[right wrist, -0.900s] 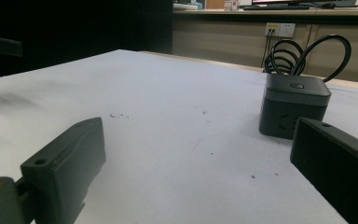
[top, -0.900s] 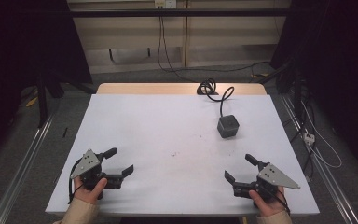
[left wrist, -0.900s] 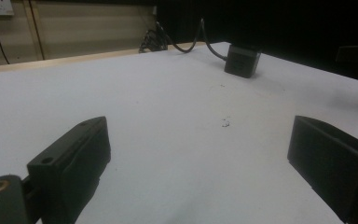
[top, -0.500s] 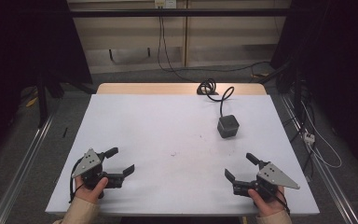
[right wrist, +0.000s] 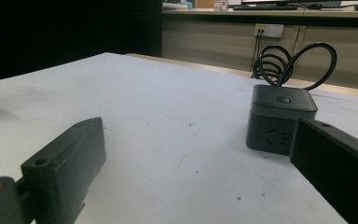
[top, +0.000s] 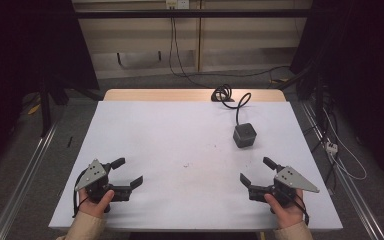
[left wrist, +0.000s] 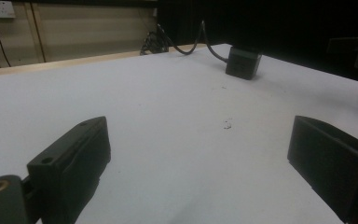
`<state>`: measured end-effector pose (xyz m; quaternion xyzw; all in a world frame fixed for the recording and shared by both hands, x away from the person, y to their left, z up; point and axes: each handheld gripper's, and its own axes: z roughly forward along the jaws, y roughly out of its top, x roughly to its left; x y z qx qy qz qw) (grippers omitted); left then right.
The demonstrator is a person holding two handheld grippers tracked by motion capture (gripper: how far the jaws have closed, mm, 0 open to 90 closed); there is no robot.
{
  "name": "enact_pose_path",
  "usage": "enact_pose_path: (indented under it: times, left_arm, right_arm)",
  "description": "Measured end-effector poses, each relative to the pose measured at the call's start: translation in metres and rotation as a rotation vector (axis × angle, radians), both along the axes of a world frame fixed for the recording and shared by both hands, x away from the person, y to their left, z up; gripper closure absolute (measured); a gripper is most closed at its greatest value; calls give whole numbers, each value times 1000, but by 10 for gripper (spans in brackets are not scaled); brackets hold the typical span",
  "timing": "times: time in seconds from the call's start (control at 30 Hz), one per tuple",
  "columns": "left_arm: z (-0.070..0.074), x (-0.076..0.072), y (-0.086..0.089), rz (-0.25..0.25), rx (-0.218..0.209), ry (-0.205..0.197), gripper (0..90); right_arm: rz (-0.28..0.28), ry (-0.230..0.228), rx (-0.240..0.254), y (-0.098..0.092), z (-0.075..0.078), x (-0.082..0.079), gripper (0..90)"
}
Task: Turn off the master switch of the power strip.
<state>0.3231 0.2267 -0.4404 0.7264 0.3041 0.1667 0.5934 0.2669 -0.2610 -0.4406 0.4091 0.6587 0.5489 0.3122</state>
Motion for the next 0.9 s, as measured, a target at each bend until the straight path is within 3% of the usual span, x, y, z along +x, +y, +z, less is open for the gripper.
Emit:
enact_pose_path:
  times: [0.9]
  left_arm:
    - [-1,-1,-1,-3,5,2,56]
  right_arm:
    - [-11,39,-25,-6,4,22,38]
